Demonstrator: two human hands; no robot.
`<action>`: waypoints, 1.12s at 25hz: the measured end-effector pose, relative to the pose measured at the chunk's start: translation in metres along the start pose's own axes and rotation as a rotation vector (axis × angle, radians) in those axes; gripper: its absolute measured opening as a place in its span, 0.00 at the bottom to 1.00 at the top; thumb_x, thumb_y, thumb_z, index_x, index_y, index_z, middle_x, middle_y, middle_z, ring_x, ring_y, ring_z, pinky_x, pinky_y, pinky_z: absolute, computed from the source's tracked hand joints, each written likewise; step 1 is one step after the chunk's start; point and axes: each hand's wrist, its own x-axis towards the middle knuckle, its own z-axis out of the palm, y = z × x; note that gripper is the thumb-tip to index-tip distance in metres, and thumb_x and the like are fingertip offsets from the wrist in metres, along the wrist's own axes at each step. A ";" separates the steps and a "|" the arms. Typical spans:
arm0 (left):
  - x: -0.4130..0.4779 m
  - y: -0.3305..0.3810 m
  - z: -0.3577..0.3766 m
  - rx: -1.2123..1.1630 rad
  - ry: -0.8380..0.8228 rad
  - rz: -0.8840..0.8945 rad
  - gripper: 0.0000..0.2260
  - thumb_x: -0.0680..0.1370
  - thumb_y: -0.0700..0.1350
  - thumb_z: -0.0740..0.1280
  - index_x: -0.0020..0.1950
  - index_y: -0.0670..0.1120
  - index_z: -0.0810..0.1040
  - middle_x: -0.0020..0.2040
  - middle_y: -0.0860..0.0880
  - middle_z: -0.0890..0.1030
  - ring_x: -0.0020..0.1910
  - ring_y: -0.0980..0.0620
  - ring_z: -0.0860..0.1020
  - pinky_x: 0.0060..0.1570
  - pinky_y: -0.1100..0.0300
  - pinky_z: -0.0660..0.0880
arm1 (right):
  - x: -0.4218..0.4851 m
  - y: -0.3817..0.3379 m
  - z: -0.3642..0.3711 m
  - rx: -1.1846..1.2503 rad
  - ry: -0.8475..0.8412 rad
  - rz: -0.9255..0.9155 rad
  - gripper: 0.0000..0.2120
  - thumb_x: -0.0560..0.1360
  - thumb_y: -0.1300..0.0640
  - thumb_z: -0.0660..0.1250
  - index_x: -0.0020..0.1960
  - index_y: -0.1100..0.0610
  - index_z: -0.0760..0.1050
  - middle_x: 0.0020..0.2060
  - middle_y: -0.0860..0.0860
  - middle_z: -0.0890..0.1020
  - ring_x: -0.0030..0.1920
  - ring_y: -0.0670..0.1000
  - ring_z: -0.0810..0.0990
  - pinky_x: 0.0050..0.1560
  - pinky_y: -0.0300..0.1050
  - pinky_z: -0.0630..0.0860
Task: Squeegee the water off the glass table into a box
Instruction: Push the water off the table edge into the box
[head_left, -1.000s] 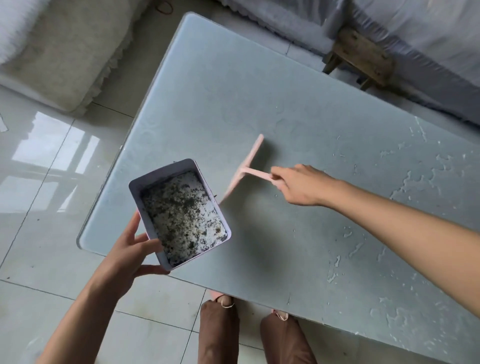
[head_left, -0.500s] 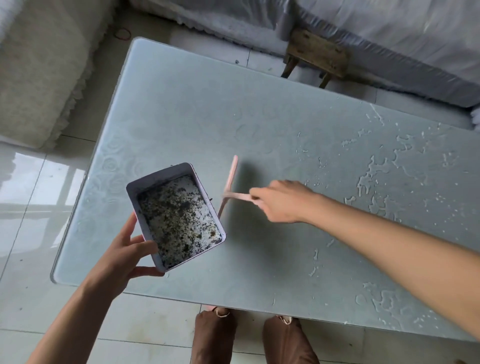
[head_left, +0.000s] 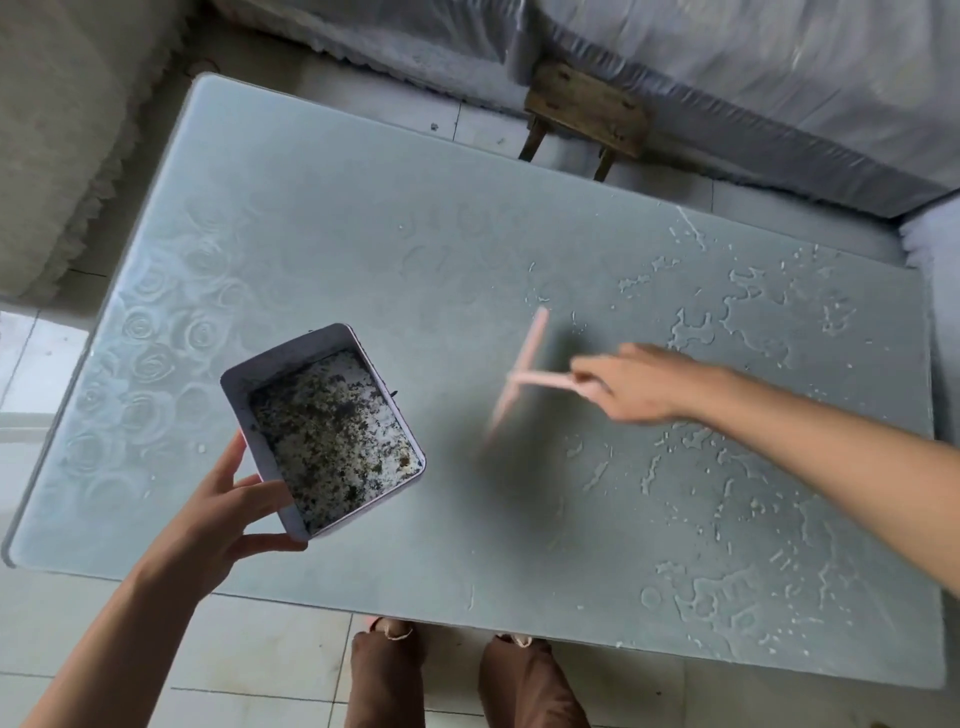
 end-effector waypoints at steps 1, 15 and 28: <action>0.003 -0.003 0.007 -0.008 0.001 0.000 0.34 0.63 0.39 0.70 0.62 0.69 0.71 0.52 0.44 0.83 0.47 0.42 0.83 0.36 0.44 0.80 | 0.024 0.001 -0.016 0.034 0.079 -0.023 0.06 0.77 0.54 0.56 0.52 0.48 0.69 0.44 0.57 0.76 0.37 0.58 0.76 0.36 0.45 0.73; 0.021 -0.017 0.088 -0.082 0.111 0.051 0.32 0.73 0.30 0.63 0.64 0.66 0.72 0.53 0.45 0.84 0.46 0.41 0.84 0.36 0.44 0.80 | 0.015 0.084 0.005 0.273 0.061 0.017 0.05 0.77 0.55 0.58 0.52 0.51 0.70 0.36 0.52 0.75 0.28 0.53 0.75 0.24 0.42 0.72; 0.033 -0.007 0.077 -0.023 0.126 0.015 0.37 0.73 0.27 0.63 0.68 0.66 0.64 0.48 0.51 0.85 0.43 0.47 0.84 0.28 0.48 0.79 | 0.173 -0.080 -0.157 0.392 0.230 -0.288 0.12 0.77 0.60 0.59 0.59 0.57 0.70 0.34 0.56 0.74 0.23 0.50 0.71 0.19 0.31 0.64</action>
